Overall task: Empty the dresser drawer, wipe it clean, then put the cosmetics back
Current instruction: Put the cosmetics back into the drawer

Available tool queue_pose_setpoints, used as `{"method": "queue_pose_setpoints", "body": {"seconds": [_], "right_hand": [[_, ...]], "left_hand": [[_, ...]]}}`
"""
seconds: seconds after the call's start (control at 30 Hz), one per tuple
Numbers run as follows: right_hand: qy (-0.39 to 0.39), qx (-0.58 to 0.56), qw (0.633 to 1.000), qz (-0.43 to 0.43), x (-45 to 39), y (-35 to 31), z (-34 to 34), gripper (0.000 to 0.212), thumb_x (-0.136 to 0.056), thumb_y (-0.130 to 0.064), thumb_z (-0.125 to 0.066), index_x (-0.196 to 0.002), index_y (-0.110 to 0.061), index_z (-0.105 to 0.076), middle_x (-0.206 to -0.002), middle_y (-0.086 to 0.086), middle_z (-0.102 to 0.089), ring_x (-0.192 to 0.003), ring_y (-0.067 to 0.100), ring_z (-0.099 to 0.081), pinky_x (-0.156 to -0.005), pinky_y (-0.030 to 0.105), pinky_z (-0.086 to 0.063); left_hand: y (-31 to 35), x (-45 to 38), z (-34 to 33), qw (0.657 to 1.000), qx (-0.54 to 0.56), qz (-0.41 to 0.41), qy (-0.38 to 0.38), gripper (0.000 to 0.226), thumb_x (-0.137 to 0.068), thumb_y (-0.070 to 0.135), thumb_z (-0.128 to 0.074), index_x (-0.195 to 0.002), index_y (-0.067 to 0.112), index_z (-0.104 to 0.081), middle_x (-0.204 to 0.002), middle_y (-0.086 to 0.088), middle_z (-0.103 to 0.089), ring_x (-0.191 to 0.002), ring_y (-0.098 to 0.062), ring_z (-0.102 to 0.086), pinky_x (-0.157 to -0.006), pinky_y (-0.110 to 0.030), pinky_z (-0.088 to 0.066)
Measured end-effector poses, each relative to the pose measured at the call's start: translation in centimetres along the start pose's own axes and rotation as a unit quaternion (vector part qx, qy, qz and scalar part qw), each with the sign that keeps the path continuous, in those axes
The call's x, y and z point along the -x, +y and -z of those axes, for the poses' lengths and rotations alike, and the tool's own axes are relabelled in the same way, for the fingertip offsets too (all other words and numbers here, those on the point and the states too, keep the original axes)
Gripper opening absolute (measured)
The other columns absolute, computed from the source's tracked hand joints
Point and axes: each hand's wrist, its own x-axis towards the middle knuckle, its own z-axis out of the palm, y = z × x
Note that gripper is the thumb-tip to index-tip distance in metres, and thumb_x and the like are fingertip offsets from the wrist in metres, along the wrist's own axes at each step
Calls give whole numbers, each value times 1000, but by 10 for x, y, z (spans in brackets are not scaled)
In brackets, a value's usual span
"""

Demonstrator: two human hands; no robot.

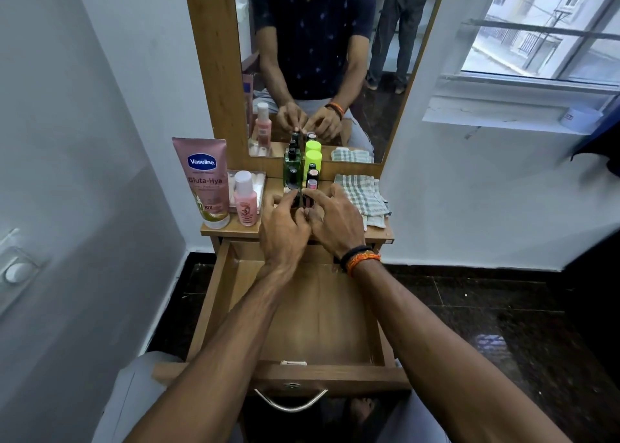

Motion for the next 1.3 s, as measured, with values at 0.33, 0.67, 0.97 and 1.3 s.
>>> {"method": "queue_pose_setpoints", "body": {"seconds": [0.33,0.67,0.97,1.3], "right_hand": [[53,-21,998,-41,3,-8,-4,33,-94,-29,-65,-127,-22,-63,-106,7,-61,-85,16,-55,-68,26,-45],[76,-69,992,-76,5,-7,-3,27,-92,-28,-68,-118,-24,-64,-102,2,-69,-86,17,-64,-74,36,-56],[116,-136,979,-102,20,6,17,37,-86,-27,-76,-121,-17,-69,-105,3,-75,-88,13,-69,-82,33,-59],[99,-126,982,-96,80,34,53,32,-81,-26,-82,-111,-17,-74,-96,-4,-75,-80,4,-67,-77,21,-57]], "left_hand": [[0,-6,0,999,-41,-24,20,24,-93,22,-66,-116,15,-69,-116,-6,-56,-100,-17,-56,-71,-27,-52],[2,-10,-1,998,-55,-32,25,23,-88,23,-70,-109,15,-67,-108,0,-68,-97,-16,-62,-73,-30,-51],[-2,-11,-2,997,-57,-43,21,31,-88,23,-73,-117,15,-66,-112,0,-70,-100,-16,-65,-79,-35,-56],[1,24,11,996,14,-89,14,28,-81,23,-78,-107,19,-68,-101,5,-72,-89,-14,-66,-73,-37,-58]]}}
